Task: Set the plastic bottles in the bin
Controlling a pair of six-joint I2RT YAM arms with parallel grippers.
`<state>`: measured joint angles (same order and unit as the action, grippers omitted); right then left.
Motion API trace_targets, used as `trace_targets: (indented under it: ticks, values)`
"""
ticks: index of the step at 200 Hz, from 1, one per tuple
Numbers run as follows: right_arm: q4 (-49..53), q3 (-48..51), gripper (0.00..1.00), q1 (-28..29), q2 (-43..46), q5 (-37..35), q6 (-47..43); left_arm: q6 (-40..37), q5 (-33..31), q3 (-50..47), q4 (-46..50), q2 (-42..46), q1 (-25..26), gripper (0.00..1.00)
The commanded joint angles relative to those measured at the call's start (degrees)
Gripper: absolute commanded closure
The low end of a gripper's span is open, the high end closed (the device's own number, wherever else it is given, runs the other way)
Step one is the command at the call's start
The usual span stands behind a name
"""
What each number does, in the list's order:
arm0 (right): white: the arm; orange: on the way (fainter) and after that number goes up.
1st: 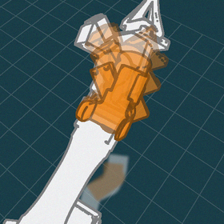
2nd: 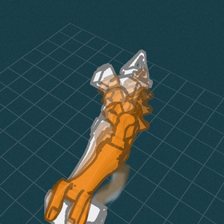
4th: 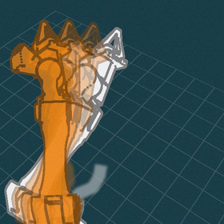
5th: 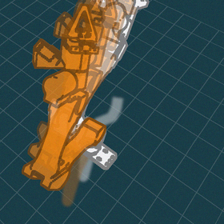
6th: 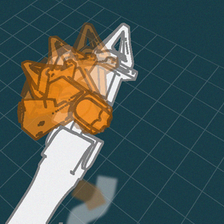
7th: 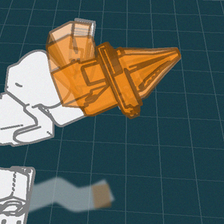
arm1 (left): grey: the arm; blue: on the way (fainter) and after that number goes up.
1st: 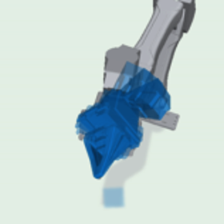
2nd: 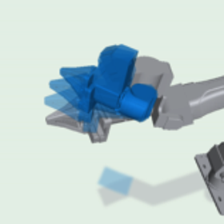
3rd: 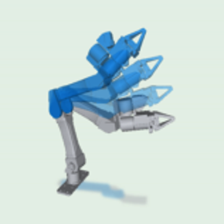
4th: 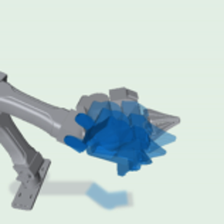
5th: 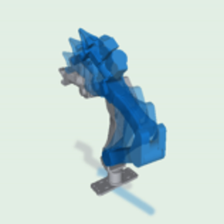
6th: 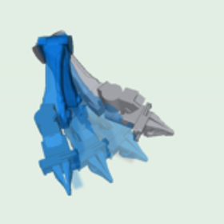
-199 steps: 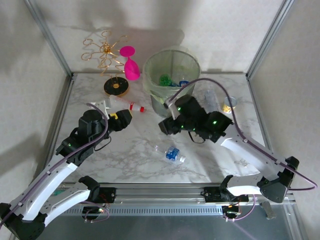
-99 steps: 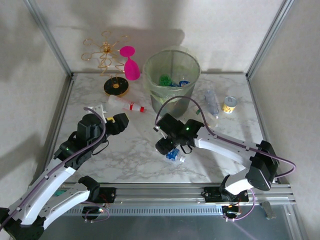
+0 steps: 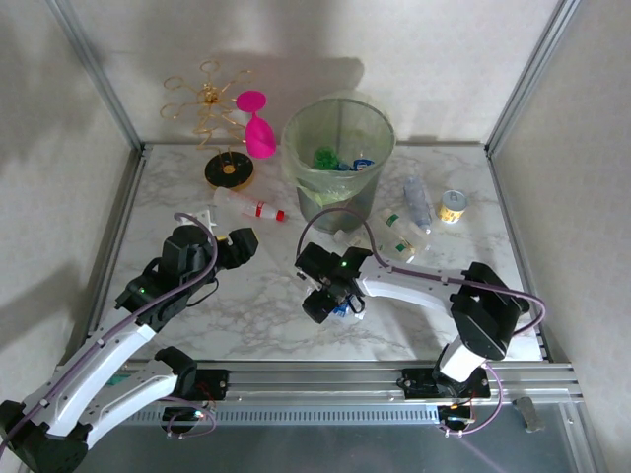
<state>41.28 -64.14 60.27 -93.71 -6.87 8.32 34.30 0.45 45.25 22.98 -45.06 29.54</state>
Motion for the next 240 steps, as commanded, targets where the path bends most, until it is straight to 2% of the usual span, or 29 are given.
trace_targets:
  ticks: [1,58,105,132,194,240]
  values:
    - [-0.39,-0.11,0.15,0.47,-2.40,-3.38,1.00,-0.11,1.05,-0.43,-1.19,0.21,0.30,0.23]
    - [-1.53,-0.21,0.22,1.36,-6.46,-6.00,1.13,-0.38,1.13,0.79,-1.58,-0.68,0.32,0.23]
    - [-2.28,0.06,0.41,2.19,-6.32,-6.07,1.48,-0.55,0.88,1.41,-1.23,-0.51,0.28,0.23]
    - [-2.05,-0.40,0.47,2.29,-5.20,-5.52,1.70,-0.55,0.87,1.90,-0.77,-0.15,0.26,0.23]
    - [-0.55,-5.14,0.51,2.20,4.42,-3.70,2.05,-1.25,-0.01,4.67,0.56,0.28,0.26,0.22]
    - [-0.42,-15.85,0.54,0.85,12.57,-2.07,1.18,-1.96,0.12,7.42,-0.17,-1.06,0.26,0.22]
